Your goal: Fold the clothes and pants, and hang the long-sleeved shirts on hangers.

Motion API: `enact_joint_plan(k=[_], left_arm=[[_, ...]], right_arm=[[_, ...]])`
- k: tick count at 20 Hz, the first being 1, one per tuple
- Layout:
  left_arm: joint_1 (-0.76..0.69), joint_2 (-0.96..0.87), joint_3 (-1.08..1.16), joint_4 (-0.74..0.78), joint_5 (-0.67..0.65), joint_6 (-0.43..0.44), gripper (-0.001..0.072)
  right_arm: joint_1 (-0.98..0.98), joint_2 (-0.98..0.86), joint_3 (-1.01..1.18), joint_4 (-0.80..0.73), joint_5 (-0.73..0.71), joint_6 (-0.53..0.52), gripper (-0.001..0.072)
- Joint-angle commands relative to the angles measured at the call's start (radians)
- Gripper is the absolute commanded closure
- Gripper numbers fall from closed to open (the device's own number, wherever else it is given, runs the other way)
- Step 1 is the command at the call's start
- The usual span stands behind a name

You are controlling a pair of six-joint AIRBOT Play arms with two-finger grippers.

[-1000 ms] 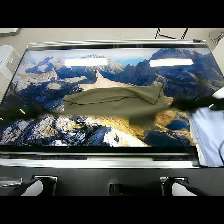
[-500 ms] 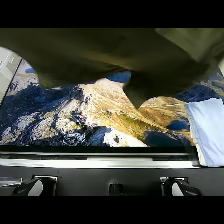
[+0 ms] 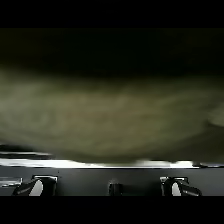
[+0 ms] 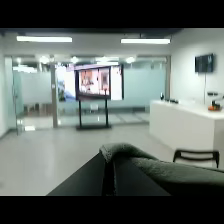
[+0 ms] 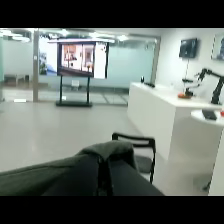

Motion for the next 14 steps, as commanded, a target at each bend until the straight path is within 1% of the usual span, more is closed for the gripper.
enact_joint_plan(k=[1, 3, 4, 5, 6, 7, 9, 11, 14], left_arm=[[0.0, -0.07, -0.046, 0.065, -0.266, -0.053, 0.0686], [-0.002, -0.145, -0.186, 0.05, -0.377, -0.067, 0.0686], [-0.013, -0.179, -0.286, 0.046, -0.383, -0.067, 0.0686], [-0.032, -0.214, -0.398, 0.047, -0.372, -0.067, 0.0686], [-0.056, -0.255, -0.522, 0.047, -0.345, -0.06, 0.0685], [-0.081, -0.299, -0.641, 0.047, -0.305, -0.043, 0.0686], [-0.12, -0.406, -0.812, 0.046, -0.185, -0.033, 0.0685], [-0.142, -0.543, -0.859, 0.017, -0.072, -0.032, 0.0684], [-0.141, -0.715, -0.798, -0.095, 0.074, -0.029, 0.0685]], right_arm=[[0.001, -0.08, 0.0, -0.019, 0.278, 0.064, 0.0678], [0.001, -0.229, -0.047, 0.029, 0.573, 0.065, 0.0679], [0.001, -0.314, -0.111, 0.063, 0.675, 0.065, 0.0679], [0.001, -0.383, -0.196, 0.102, 0.706, 0.064, 0.0679], [0.001, -0.443, -0.294, 0.134, 0.681, 0.061, 0.0679], [0.001, -0.503, -0.404, 0.158, 0.623, 0.061, 0.0679], [0.003, -0.617, -0.58, 0.238, 0.473, 0.072, 0.0679], [0.05, -0.741, -0.646, 0.307, 0.304, 0.072, 0.0679], [0.152, -0.9, -0.591, 0.345, 0.034, 0.065, 0.0678]])
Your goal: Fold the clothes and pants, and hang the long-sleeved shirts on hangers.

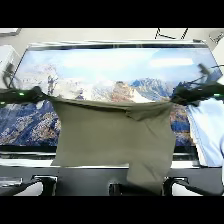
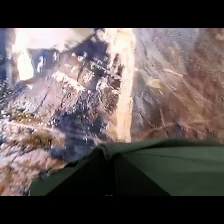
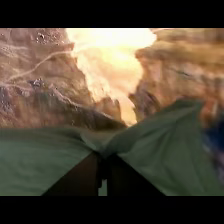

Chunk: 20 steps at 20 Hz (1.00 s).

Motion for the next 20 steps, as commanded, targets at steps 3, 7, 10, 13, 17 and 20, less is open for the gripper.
enact_joint_plan(k=[3, 7, 10, 13, 17, 20], left_arm=[[-0.014, -0.263, 0.102, -0.103, 0.224, 0.006, 0.0685], [-0.016, -0.37, 0.204, -0.103, 0.234, 0.006, 0.0685], [-0.017, -0.418, 0.211, -0.103, 0.23, 0.002, 0.0685], [-0.007, -0.42, 0.23, -0.11, 0.206, 0.003, 0.0685], [0.058, -0.387, 0.331, -0.086, -0.119, 0.051, 0.0685], [0.079, -0.383, 0.31, 0.046, -0.41, 0.047, 0.0685]], right_arm=[[0.115, -0.218, 0.036, 0.083, -0.567, 0.06, 0.0677], [0.119, -0.272, 0.045, 0.082, -0.724, 0.103, 0.0677], [0.119, -0.307, 0.045, 0.083, -0.679, 0.103, 0.0678], [0.116, -0.306, 0.051, 0.083, -0.603, 0.103, 0.0677], [0.065, -0.217, 0.105, 0.046, -0.276, 0.095, 0.0676], [0.059, -0.18, 0.098, -0.101, 0.069, 0.108, 0.0676]])
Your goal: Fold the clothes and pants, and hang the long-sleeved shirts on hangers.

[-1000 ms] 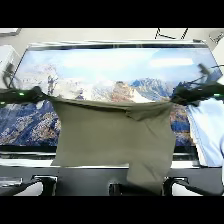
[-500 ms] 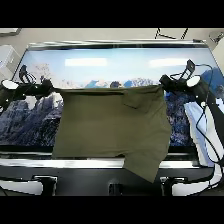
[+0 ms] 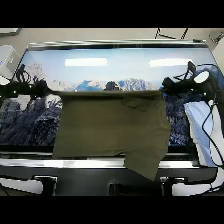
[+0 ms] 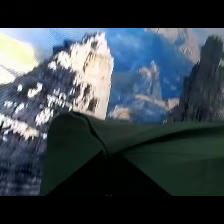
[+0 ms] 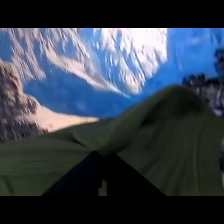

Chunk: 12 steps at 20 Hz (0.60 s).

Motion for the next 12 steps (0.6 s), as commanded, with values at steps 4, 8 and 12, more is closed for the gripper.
enact_joint_plan(k=[4, 8, 12], left_arm=[[0.007, 0.006, -0.163, 0.17, -0.369, 0.011, 0.0685], [0.016, 0.007, -0.21, 0.172, -0.375, 0.039, 0.0685], [0.032, -0.001, -0.201, 0.174, -0.369, 0.04, 0.0685]], right_arm=[[0.026, 0.031, -0.122, -0.164, 0.359, 0.062, 0.0677], [0.025, 0.029, -0.169, -0.192, 0.347, 0.079, 0.0677], [0.027, 0.029, -0.171, -0.197, 0.377, 0.101, 0.0676]])
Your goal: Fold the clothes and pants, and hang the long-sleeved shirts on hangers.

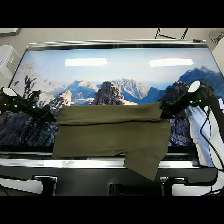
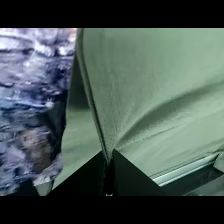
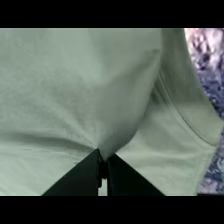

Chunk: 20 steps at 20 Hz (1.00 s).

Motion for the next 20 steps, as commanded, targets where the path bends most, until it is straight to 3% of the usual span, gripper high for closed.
enact_joint_plan(k=[1, 4, 5, 6, 7, 8, 9, 11, 15, 19, 20], left_arm=[[0.003, -0.012, -0.014, 0.009, -0.011, 0.005, 0.0685], [-0.018, -0.032, -0.046, 0.009, 0.019, 0.006, 0.0682], [-0.019, -0.032, -0.047, 0.008, 0.032, 0.006, 0.0641], [-0.013, -0.031, -0.037, 0.007, 0.027, 0.005, 0.0575], [-0.002, -0.028, -0.018, 0.007, -0.008, 0.005, 0.0368], [0.012, -0.022, 0.004, 0.01, -0.048, 0.006, 0.0214], [0.032, -0.009, 0.021, 0.009, -0.082, 0.006, 0.021], [0.084, 0.045, 0.005, 0.031, -0.102, -0.014, 0.0212], [0.157, 0.204, -0.274, 0.157, -0.057, 0.006, 0.0219], [0.213, 0.354, -0.623, 0.118, 0.085, 0.084, 0.0221], [0.216, 0.363, -0.671, 0.116, 0.103, 0.101, 0.0258]], right_arm=[[0.002, 0.0, -0.017, -0.016, 0.031, 0.024, 0.0676], [0.002, 0.0, -0.058, -0.013, 0.004, 0.043, 0.0676], [0.002, 0.0, -0.063, -0.011, 0.001, 0.043, 0.0671], [0.0, 0.002, -0.062, -0.011, 0.002, 0.043, 0.0606], [-0.013, 0.007, -0.05, -0.019, 0.028, 0.03, 0.0473], [-0.035, 0.014, -0.029, -0.027, 0.067, 0.011, 0.0341], [-0.063, 0.027, -0.013, -0.033, 0.108, -0.012, 0.0258], [-0.141, 0.07, -0.011, -0.047, 0.193, -0.019, 0.0208], [-0.217, 0.218, -0.179, -0.111, 0.198, -0.053, 0.0206], [-0.217, 0.365, -0.393, -0.078, 0.165, -0.09, 0.0209], [-0.217, 0.392, -0.421, -0.084, 0.165, -0.101, 0.0209]])
